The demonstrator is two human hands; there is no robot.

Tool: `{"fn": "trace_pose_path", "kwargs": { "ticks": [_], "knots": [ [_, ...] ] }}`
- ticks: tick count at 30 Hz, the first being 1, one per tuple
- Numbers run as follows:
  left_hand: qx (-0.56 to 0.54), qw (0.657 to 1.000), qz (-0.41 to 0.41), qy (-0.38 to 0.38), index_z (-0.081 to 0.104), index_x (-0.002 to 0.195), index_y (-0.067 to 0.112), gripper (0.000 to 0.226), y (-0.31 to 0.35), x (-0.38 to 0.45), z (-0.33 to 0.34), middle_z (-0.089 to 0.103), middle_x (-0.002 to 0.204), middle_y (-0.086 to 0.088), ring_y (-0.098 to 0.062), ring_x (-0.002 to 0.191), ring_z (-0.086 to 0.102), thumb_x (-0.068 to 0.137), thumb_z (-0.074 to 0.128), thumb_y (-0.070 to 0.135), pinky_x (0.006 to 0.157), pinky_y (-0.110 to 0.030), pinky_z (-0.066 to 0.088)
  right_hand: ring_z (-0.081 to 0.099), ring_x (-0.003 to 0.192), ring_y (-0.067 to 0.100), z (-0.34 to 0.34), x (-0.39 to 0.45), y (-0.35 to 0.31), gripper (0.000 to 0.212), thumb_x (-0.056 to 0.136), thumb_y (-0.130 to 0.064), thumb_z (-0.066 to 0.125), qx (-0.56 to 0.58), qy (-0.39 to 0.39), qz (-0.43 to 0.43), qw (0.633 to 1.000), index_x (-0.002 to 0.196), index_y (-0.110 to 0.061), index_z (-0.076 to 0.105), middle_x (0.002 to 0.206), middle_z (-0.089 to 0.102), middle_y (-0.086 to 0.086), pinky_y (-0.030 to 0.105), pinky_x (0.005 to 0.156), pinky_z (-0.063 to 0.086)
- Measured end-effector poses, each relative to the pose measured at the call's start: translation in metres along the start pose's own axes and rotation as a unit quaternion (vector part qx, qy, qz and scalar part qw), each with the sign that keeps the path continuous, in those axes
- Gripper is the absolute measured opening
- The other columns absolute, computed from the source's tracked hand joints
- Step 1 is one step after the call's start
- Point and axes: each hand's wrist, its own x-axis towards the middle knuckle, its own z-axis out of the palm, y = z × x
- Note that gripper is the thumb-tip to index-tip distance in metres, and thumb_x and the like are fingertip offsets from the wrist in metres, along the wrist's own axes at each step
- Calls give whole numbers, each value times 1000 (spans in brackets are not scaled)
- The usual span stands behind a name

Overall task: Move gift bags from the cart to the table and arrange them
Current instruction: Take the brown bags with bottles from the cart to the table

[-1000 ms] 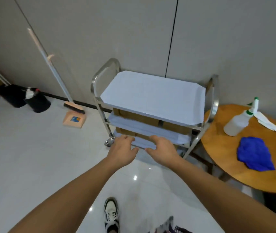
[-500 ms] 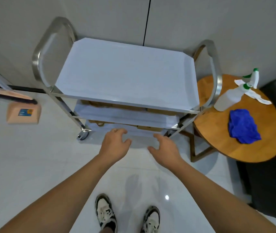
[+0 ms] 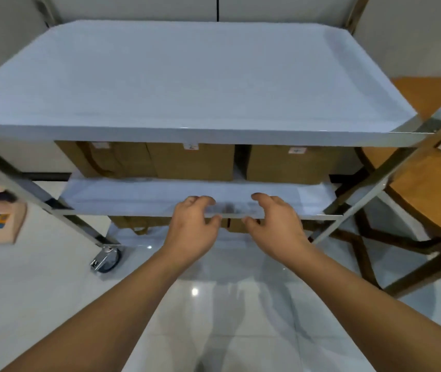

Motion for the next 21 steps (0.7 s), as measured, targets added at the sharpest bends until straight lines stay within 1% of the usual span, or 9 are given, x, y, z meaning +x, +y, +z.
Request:
{"fn": "trace_pose_path", "kwargs": {
  "ticks": [2,4,7,11,14,16,17,19,21],
  "knots": [
    [11,999,-6,35,65,129,18,37,-32,13,-3,62,129,-4,-23,120,54,93,65,29,96,-26,40,49,131,26,22,18,-17,57,96,-39,60,-4,8,-43,999,149,-23,45,144,52,6,37,104,43],
    [16,996,-22,86,67,126,16,36,-67,22,-14,63,131,-6,-25,119,57,93,65,28,99,-29,44,51,128,26,43,35,-38,57,97,-39,59,-5,12,-83,997,149,-24,44,143,52,5,36,103,46],
    [8,985,-56,163,66,126,19,33,-116,30,-38,63,130,-7,-26,118,56,94,65,29,97,-33,49,56,122,27,76,55,-73,53,99,-40,56,3,17,-138,990,149,-24,45,135,59,5,33,99,48],
    [-36,971,-95,215,63,128,22,33,-165,34,-69,61,133,-4,-24,123,55,96,63,30,101,-37,48,39,137,25,110,68,-122,53,101,-37,54,-17,37,-246,968,151,-26,40,148,47,4,35,108,38],
    [-62,964,-112,235,63,128,23,33,-189,36,-86,62,131,-1,-17,114,56,96,63,32,90,-29,46,33,138,25,125,75,-161,54,99,-28,55,-101,71,-345,930,150,-21,39,150,42,4,38,111,37],
    [-99,957,-127,242,63,127,23,32,-197,37,-94,63,126,1,-12,103,54,97,64,31,81,-24,42,29,141,26,135,85,-185,60,93,-19,62,-189,109,-417,882,148,-19,39,152,37,6,41,115,35],
    [-117,954,-133,242,62,126,22,30,-199,38,-98,63,124,1,-12,101,53,97,64,30,78,-22,41,25,145,27,139,92,-196,66,91,-16,64,-231,115,-435,863,151,-19,36,156,32,7,43,118,29],
    [-156,947,-138,244,61,127,21,30,-201,41,-105,62,122,1,-14,103,55,97,64,29,79,-23,42,24,147,28,147,104,-216,75,92,-17,63,-302,109,-417,850,156,-18,23,159,29,8,42,119,22],
    [-198,937,-143,251,58,130,21,34,-203,45,-112,61,124,1,-18,111,57,98,64,30,86,-28,43,44,134,28,154,113,-229,75,93,-20,61,-341,93,-352,866,156,-17,19,143,50,10,42,114,26]
  ]
}}
